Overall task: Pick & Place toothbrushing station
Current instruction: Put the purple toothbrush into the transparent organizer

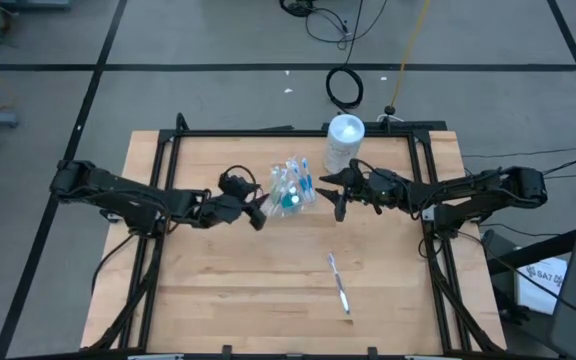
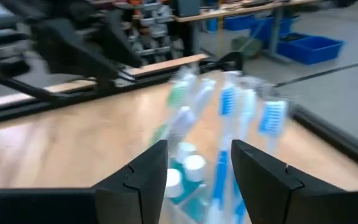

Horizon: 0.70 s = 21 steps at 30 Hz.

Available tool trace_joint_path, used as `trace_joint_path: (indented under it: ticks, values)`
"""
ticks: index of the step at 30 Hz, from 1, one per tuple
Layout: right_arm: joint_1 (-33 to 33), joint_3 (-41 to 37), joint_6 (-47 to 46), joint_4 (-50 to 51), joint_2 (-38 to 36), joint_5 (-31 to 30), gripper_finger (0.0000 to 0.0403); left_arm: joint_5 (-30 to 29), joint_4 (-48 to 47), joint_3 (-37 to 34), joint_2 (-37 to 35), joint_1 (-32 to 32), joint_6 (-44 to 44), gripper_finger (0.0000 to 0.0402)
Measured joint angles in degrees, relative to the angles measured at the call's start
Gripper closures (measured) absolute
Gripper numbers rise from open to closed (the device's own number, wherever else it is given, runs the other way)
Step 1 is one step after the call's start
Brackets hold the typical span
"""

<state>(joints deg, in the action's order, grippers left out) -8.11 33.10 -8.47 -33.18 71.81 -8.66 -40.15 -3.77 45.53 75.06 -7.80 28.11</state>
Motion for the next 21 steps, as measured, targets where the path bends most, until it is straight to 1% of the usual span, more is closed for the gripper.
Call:
trace_joint_path:
  ticks: [2,3,4,7,9,11,13,16,21]
  values:
    - [0.42,0.00,-1.34,-0.21,0.00,1.69,0.0234,1.81,-4.22,-0.31,-2.40,0.30,0.14,0.0217]
    - [0.76,0.00,-1.68,-0.07,0.00,2.13,0.0234,2.80,-4.70,-0.47,-3.15,0.72,0.08,0.0217]
    - [1.18,0.00,-1.81,0.05,0.00,2.67,0.0234,4.79,-4.59,-0.12,-3.73,1.34,0.16,0.0217]
    - [3.05,0.00,-1.81,-0.33,0.00,2.79,0.0234,11.53,-9.54,-0.38,-5.57,2.39,0.29,0.0217]
    - [4.43,0.00,-1.81,-0.74,0.00,2.79,0.0234,16.63,-10.97,-0.21,-6.09,2.90,0.26,0.0217]
    - [5.81,0.00,-1.99,-1.46,0.00,2.73,0.0234,19.47,-13.29,-0.32,-6.39,2.95,-0.43,0.0217]
    - [7.32,0.00,-3.02,-1.28,0.00,2.01,0.0234,20.40,-13.03,-0.27,-6.28,2.78,-2.26,0.0217]
    - [9.80,0.00,-4.02,-0.78,0.00,-1.34,0.0234,20.45,-12.57,-0.27,-6.15,2.74,-5.45,0.0217]
    - [13.95,0.76,-5.20,0.79,0.00,-3.64,0.0234,20.42,-12.59,-0.25,-5.98,2.89,-6.81,0.0217]
